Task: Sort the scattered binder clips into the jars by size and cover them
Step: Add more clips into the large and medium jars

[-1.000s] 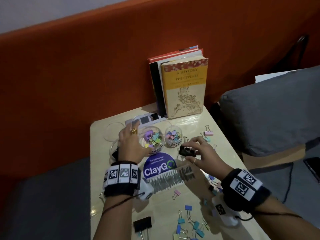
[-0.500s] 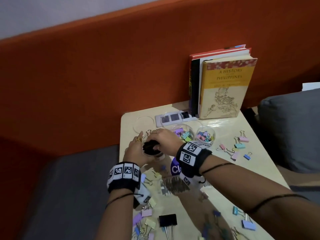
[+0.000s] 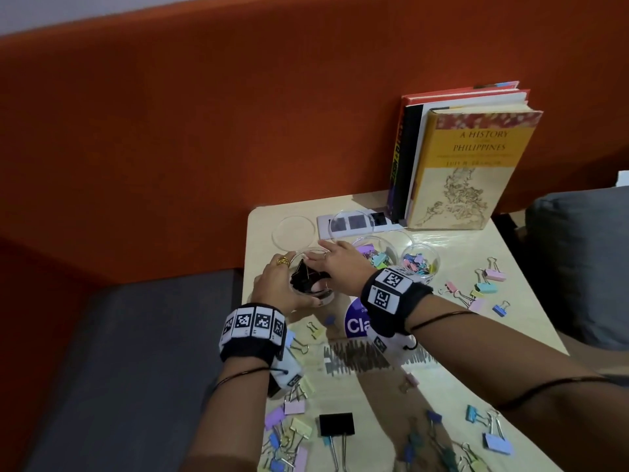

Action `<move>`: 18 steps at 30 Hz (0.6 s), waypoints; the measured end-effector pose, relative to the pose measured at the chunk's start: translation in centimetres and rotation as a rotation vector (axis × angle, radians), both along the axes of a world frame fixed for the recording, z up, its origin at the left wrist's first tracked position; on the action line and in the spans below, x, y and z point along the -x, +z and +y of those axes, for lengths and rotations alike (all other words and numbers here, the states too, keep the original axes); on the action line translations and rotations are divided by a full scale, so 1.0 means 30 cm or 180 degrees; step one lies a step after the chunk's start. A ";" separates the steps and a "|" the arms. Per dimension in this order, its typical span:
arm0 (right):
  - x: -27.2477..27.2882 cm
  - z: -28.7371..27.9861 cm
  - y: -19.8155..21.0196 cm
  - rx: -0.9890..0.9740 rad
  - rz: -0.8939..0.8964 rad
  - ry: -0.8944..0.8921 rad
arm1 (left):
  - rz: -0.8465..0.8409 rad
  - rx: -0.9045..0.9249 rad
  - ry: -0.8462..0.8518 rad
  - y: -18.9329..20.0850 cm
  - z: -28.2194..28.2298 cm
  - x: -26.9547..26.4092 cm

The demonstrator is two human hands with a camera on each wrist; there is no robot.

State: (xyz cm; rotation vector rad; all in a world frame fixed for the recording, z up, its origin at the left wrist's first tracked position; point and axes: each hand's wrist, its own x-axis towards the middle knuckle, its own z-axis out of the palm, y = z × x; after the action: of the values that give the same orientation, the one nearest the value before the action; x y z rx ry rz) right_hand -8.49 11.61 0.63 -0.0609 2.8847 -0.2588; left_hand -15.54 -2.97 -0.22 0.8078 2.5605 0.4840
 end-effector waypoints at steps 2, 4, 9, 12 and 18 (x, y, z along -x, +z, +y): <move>0.008 -0.003 -0.003 -0.0316 -0.0258 -0.0028 | 0.0038 0.0076 -0.0010 0.000 0.002 0.004; 0.016 -0.006 -0.003 -0.0380 -0.0365 -0.0140 | 0.0097 0.0154 -0.0072 -0.001 0.004 0.008; 0.043 -0.013 0.001 -0.0493 -0.0610 -0.0257 | 0.0113 0.0093 -0.0095 -0.008 0.004 0.015; 0.062 -0.012 0.008 -0.0528 -0.0743 -0.0308 | 0.0090 0.0066 -0.0062 -0.012 0.003 0.013; 0.070 -0.011 0.031 -0.0380 -0.0677 -0.0497 | 0.0132 0.0106 -0.0068 -0.009 0.005 0.009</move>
State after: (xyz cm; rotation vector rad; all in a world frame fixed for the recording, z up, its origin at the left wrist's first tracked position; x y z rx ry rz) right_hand -10.59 11.28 1.56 0.2017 2.6885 -0.1123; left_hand -15.82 -2.82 -0.50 0.8408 2.5880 0.4214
